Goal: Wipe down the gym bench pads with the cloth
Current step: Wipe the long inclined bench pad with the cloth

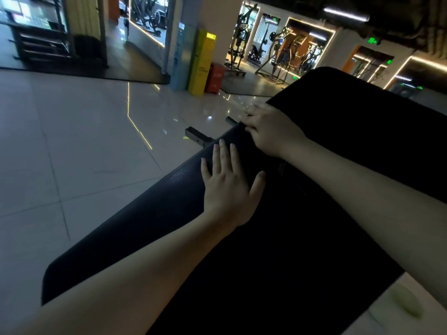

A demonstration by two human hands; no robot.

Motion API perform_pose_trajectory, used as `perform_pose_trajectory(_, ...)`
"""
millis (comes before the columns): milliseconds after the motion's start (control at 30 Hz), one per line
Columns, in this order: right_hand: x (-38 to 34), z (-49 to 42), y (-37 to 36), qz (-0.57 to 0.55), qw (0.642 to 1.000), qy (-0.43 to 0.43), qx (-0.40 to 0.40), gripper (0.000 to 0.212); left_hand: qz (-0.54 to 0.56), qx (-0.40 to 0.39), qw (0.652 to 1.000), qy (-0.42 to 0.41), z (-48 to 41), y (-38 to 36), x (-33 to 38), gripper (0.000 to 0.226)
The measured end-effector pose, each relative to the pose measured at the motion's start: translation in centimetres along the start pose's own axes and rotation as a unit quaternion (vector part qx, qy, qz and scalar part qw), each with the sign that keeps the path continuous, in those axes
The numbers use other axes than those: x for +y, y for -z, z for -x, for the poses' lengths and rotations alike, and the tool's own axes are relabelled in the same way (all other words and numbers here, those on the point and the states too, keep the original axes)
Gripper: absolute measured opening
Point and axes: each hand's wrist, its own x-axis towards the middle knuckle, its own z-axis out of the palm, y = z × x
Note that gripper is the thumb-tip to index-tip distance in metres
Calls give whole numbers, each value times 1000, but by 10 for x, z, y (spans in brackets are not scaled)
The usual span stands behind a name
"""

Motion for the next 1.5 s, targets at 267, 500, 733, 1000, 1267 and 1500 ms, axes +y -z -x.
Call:
perform_pose_trajectory(267,-19,6,5,0,999,-42,5,42,46,-1,999,-23,2,3,-2,97)
perform_pose_trajectory(500,-48,111,22,-49,996,-27,-66,48,155,1,987,-35,6,16,-13,83)
perform_pose_trajectory(733,-73,211,16,-82,989,94,-78,46,-7,-54,993,-106,43,18,-63,70)
perform_pose_trajectory(1000,-63,190,-2,-52,987,145,-43,43,-26,-28,994,-101,50,9,-71,86)
perform_pose_trajectory(1267,-42,50,-16,-38,999,-14,28,40,-6,20,994,-106,47,3,-76,78)
perform_pose_trajectory(1500,-40,4,-24,-15,998,-46,40,44,11,39,994,-98,48,2,-75,80)
